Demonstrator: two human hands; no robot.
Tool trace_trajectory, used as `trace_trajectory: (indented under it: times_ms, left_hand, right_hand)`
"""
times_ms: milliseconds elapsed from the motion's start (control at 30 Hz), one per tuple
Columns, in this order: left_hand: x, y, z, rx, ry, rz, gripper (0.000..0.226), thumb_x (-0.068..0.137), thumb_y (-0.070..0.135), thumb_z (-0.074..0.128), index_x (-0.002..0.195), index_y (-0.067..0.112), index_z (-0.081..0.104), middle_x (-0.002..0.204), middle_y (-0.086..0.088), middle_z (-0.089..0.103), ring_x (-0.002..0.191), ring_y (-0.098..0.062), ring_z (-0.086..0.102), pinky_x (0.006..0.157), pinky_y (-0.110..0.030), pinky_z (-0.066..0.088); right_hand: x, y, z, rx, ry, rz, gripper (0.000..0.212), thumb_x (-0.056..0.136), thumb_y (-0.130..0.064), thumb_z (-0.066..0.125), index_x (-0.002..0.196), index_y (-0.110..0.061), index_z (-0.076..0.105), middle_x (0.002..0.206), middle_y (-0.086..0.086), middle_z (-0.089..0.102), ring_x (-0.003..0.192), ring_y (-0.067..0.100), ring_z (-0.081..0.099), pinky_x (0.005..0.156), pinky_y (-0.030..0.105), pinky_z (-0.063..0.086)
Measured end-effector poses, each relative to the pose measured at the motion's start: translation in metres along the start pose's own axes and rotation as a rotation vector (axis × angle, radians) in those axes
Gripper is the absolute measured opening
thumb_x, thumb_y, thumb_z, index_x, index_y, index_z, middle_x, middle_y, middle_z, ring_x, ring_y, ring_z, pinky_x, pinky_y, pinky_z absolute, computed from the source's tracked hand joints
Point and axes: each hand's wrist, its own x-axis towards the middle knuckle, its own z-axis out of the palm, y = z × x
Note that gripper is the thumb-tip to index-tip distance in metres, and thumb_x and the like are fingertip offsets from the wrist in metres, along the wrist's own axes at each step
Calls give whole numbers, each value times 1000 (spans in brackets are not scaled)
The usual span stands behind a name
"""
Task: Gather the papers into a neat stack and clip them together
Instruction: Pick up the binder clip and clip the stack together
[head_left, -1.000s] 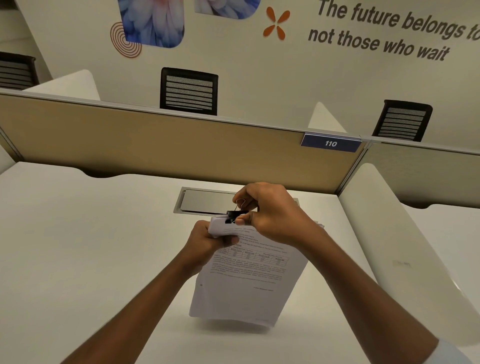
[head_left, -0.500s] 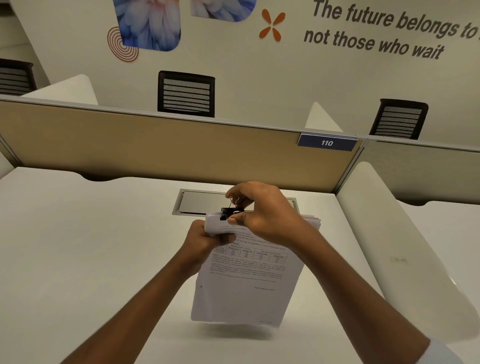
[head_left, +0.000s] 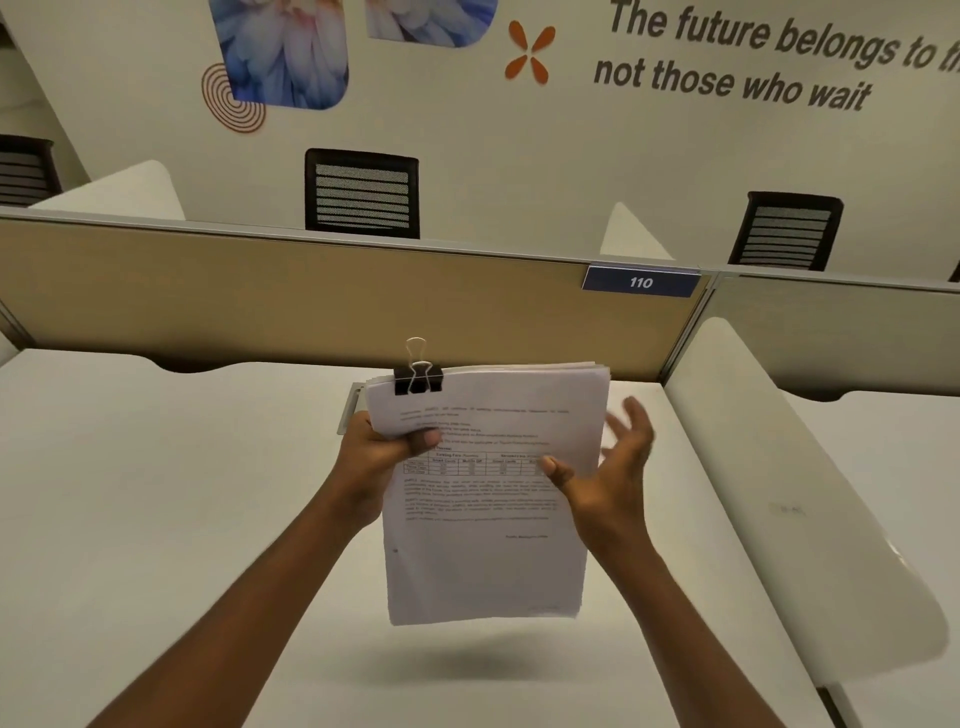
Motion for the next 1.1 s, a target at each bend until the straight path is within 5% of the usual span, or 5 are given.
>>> trace_trajectory:
  times_ms: [100, 300, 433, 800, 1100]
  left_hand:
    - [2, 0, 1, -30, 15, -8, 32, 69, 2, 68, 101, 4, 69, 96, -12, 74, 88, -33, 71, 71, -43, 59]
    - [3, -6, 10, 19, 70, -52, 25, 67, 9, 72, 92, 12, 73, 92, -10, 75, 85, -33, 72, 69, -43, 61]
    - [7, -13, 14, 34, 104, -114, 26, 68, 15, 74, 93, 17, 73, 99, -15, 74, 89, -37, 71, 78, -53, 58]
    - [-9, -67, 35, 185, 114, -224, 36, 74, 28, 71, 105, 13, 67, 100, -4, 75, 88, -27, 73, 70, -36, 61]
    - [1, -131, 69, 283, 2, -393, 24, 89, 15, 63, 113, 17, 65, 111, 2, 72, 99, -16, 70, 83, -29, 55]
  right_hand:
    - [-5, 18, -8, 184, -206, 166, 73, 66, -31, 79, 124, -32, 36, 119, -2, 58, 100, 26, 65, 76, 37, 61]
    - [-8, 32, -10, 120, -221, 246, 29, 78, -18, 77, 97, -29, 58, 104, 1, 69, 86, 26, 70, 73, 40, 62]
    - [-7, 34, -15, 163, -200, 307, 25, 79, -10, 75, 95, -24, 61, 100, -3, 71, 81, 23, 72, 71, 39, 62]
    - [-9, 74, -40, 361, -139, 476, 27, 74, 6, 73, 98, -4, 67, 96, 11, 75, 81, 31, 73, 72, 44, 60]
    - [8, 131, -73, 317, -137, 548, 42, 58, -6, 79, 99, -2, 68, 98, 14, 75, 85, 33, 73, 78, 48, 59]
